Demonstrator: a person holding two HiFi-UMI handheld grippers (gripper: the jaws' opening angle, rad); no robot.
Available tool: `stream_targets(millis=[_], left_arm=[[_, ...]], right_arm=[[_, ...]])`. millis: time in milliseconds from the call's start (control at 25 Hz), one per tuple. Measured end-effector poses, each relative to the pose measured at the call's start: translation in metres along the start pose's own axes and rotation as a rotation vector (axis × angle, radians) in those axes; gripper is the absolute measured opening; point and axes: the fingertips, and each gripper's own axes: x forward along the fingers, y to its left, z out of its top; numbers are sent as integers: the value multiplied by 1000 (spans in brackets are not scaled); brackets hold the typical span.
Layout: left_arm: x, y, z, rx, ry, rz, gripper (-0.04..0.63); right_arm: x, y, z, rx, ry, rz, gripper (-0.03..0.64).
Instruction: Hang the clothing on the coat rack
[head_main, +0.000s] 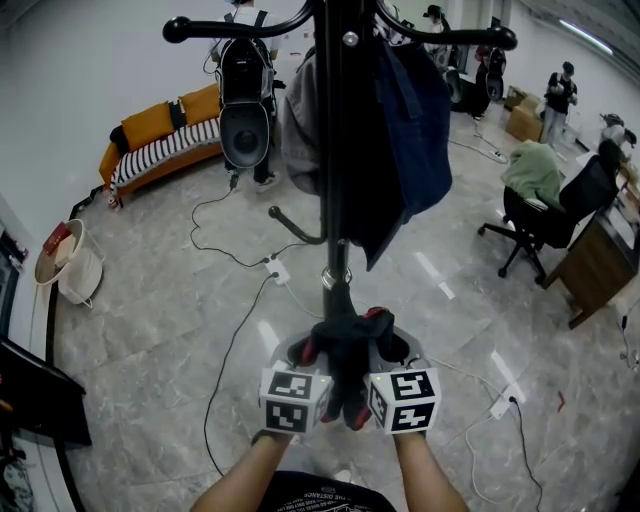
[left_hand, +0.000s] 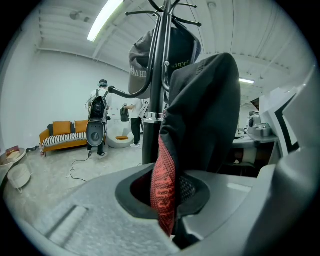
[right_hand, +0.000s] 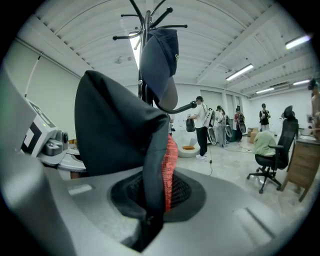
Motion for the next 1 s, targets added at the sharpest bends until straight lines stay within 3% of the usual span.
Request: stream_targets(millis=[1000], left_arm=[[-10,-15,-18,11,17,-20,26]], right_arm=[[-14,18,-25,-30,45,50,37]])
